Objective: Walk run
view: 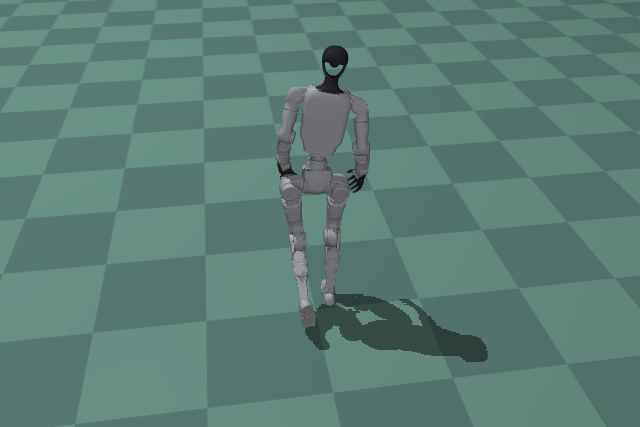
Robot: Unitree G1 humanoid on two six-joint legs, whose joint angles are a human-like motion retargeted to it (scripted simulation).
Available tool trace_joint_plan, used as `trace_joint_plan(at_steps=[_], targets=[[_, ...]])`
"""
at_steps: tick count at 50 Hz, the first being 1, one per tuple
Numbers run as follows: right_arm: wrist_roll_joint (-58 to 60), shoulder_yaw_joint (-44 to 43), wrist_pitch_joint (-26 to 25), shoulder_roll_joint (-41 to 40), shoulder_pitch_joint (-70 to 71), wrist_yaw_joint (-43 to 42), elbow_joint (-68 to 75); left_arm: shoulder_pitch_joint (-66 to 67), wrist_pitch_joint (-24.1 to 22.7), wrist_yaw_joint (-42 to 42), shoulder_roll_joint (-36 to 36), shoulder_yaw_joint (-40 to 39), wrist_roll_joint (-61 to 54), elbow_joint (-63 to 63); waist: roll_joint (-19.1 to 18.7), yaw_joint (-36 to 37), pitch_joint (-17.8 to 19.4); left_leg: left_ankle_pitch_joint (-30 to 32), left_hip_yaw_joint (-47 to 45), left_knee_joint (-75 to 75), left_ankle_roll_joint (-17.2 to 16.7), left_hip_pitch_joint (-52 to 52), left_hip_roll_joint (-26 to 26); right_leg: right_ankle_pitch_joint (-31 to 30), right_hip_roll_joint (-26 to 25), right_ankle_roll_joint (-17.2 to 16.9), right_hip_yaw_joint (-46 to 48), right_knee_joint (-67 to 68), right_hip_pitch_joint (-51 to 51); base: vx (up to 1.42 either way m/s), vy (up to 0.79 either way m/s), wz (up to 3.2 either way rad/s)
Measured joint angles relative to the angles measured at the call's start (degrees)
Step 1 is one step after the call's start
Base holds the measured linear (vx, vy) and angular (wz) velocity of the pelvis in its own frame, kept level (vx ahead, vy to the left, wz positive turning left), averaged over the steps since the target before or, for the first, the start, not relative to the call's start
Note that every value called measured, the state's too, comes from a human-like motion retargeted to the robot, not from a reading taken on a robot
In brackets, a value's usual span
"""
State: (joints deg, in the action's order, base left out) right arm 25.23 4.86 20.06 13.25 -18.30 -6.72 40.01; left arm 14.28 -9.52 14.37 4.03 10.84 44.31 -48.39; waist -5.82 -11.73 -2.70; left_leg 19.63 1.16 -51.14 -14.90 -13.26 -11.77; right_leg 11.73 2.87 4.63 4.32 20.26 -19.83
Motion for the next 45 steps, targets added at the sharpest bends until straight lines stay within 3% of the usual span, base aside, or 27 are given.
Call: trace_joint_plan(at_steps=[2,4,10,11,13,15,17,18,20,22,25,30,33,35,36,37,38,40,42,45], targets=[[4.01,-0.09,-2.76,0.49,0.36,5.01,1.75,0.76,-0.06,-4.89,-0.05,-0.43,2.07,1.35,1.00,1.52,-0.64,-7.11,-6.15,-3.80,8.66,-6.72,5.83,-0.57,-1.32,0.55,1.12,-3.78,4.62,1.23,-0.49,0.14],[7.24,-0.08,-4.19,0.95,0.43,10.29,3.33,1.10,-1.23,-8.20,-0.46,-0.51,0.88,1.96,1.98,2.69,-0.81,-12.26,-7.65,-1.48,13.97,-12.25,7.83,-3.10,-1.94,-0.07,2.68,-7.67,9.03,1.17,-0.41,0.23],[5.74,0.17,-2.98,0.83,-0.69,15.33,6.25,0.70,-3.23,-9.58,1.37,-1.09,-0.05,6.49,6.00,12.21,-0.71,-20.23,-12.59,30.32,19.88,-18.77,6.73,-20.42,-5.71,-3.55,2.26,-15.73,20.82,1.20,-0.35,-0.64],[4.72,0.18,-2.71,0.47,-0.74,15.26,6.74,0.50,-2.47,-9.23,1.84,-0.94,0.51,7.16,6.52,12.29,-0.46,-21.05,-11.97,34.80,19.45,-18.38,6.04,-23.17,-5.94,-4.07,3.77,-15.85,22.79,1.41,-0.33,-0.04],[2.55,0.44,-2.71,-0.43,-0.67,15.25,7.83,0.11,-0.76,-7.58,2.58,-0.68,1.16,8.15,7.73,12.24,-0.23,-19.28,-12.28,39.83,20.84,-17.76,5.49,-28.96,-6.45,-5.39,5.82,-14.63,26.09,1.28,-0.38,0.04],[0.05,0.90,-3.42,-1.46,-0.67,15.96,8.44,-0.08,0.34,-5.16,3.07,-0.88,1.48,8.71,8.17,11.65,-0.87,-17.41,-14.29,39.39,27.98,-16.47,5.10,-35.64,-7.84,-8.76,4.60,-10.43,27.73,1.38,-0.45,0.18],[-1.42,1.27,-4.47,-2.40,-0.93,17.37,8.56,0.69,1.06,-5.03,2.83,-1.77,1.46,8.34,8.97,7.28,-1.21,-26.59,-8.92,29.75,27.38,-14.32,3.14,-41.73,-8.65,-13.41,3.88,2.88,24.94,1.57,-0.43,0.76],[-1.10,1.42,-4.87,-2.81,-0.54,17.37,8.88,0.68,1.11,-5.58,2.09,-2.64,0.87,7.43,10.23,5.32,-0.28,-28.89,-1.83,26.27,26.32,-13.90,-1.44,-41.73,-6.83,-14.48,4.39,14.53,22.15,1.31,-0.37,0.46],[-0.12,1.06,-6.42,-3.97,1.32,16.47,8.89,-0.51,1.31,-4.06,1.00,-5.46,-0.50,5.20,9.37,1.74,0.50,-32.76,-7.24,23.03,25.81,-10.30,2.71,-41.73,-6.28,-16.08,4.93,28.45,17.13,1.03,-0.31,0.01],[0.29,0.06,-6.86,-5.21,1.50,14.79,7.44,-1.26,2.63,-1.38,1.11,-4.70,-1.76,3.32,4.17,2.68,-0.28,-34.16,-7.21,25.56,23.70,-6.04,9.40,-37.82,-11.20,-13.19,3.95,27.65,12.32,1.23,-0.41,-0.64],[-0.25,-1.23,-4.68,-5.77,0.15,8.59,4.11,-2.20,2.88,2.38,1.62,-3.73,-1.96,2.50,1.72,2.31,-0.83,-33.16,-7.06,30.55,21.20,0.25,10.74,-26.85,-11.41,-10.58,1.69,26.98,3.86,1.31,-0.41,-0.14],[-5.16,-3.78,3.14,-5.44,-2.14,-1.22,0.23,-1.39,-0.60,-0.50,3.22,1.75,-1.98,5.34,-2.46,-4.19,-0.97,-21.05,-4.78,41.19,16.64,11.01,10.91,-15.28,-2.89,-8.20,8.15,7.79,-6.03,1.09,-0.27,1.02],[-7.47,-3.80,5.06,-3.89,-2.01,-3.13,-1.35,-2.00,-1.44,-1.42,4.41,4.17,-1.52,5.93,-3.21,-6.95,-0.57,-11.88,-2.56,42.86,12.59,16.40,10.59,-8.13,-2.65,-6.11,4.82,-6.42,-8.20,1.50,-0.56,0.79],[-7.30,-3.71,3.75,-2.64,-1.52,-2.47,-2.41,-3.12,-1.38,0.13,4.88,5.00,-0.54,5.87,-2.57,-6.57,-0.58,-5.20,-1.22,41.29,9.03,19.30,9.46,-13.83,-2.02,-3.81,1.91,-10.58,-8.56,1.34,-0.51,0.07],[-6.68,-3.30,1.99,-2.26,-1.90,-1.19,-3.31,-3.34,-1.25,1.51,5.06,5.14,-0.01,5.90,-2.81,-4.79,-1.00,-0.71,-0.67,37.62,6.08,18.88,9.28,-8.59,-3.70,1.98,1.77,-7.46,-8.47,1.20,-0.44,-0.50],[-6.13,-2.57,0.23,-2.02,-2.42,0.09,-4.11,-3.28,-1.14,2.70,5.21,4.99,0.57,5.88,-2.42,-3.29,-1.15,3.90,-0.75,32.89,3.72,18.19,8.61,-5.24,-4.36,5.53,1.29,-4.11,-8.01,1.10,-0.45,-0.74],[-5.74,-1.19,-1.54,-2.03,-3.23,1.39,-4.74,-2.63,-1.07,3.50,5.31,4.26,1.30,5.79,-0.79,-2.31,-0.76,8.74,-2.09,26.03,2.54,16.98,6.94,-5.69,-2.97,4.63,0.12,-0.30,-6.77,1.28,-0.62,-0.51],[-5.14,0.21,-3.82,-2.97,-3.12,4.49,-3.86,-1.58,-0.90,1.18,4.90,2.34,2.01,4.78,-2.97,-0.63,2.20,10.37,-2.00,2.59,0.51,10.62,13.09,-0.92,-8.67,5.69,-0.10,5.33,-3.25,1.43,-0.69,-0.13],[-3.20,-0.19,-6.70,-2.17,-1.33,7.53,-2.64,-1.03,-1.45,-2.91,2.54,-0.71,1.09,4.23,1.50,0.94,0.32,9.12,0.49,-0.48,1.46,4.68,5.34,0.04,-3.33,4.69,0.94,2.85,1.24,1.26,-0.50,0.17],[0.99,-1.25,-10.21,-2.12,0.00,11.73,-0.27,1.29,-4.00,-7.63,0.70,-2.07,-2.54,4.40,3.45,1.55,-0.67,-1.46,-2.59,-4.36,10.88,-5.19,6.96,-0.44,-3.10,3.66,2.54,-1.66,7.60,1.14,-0.40,0.39]])
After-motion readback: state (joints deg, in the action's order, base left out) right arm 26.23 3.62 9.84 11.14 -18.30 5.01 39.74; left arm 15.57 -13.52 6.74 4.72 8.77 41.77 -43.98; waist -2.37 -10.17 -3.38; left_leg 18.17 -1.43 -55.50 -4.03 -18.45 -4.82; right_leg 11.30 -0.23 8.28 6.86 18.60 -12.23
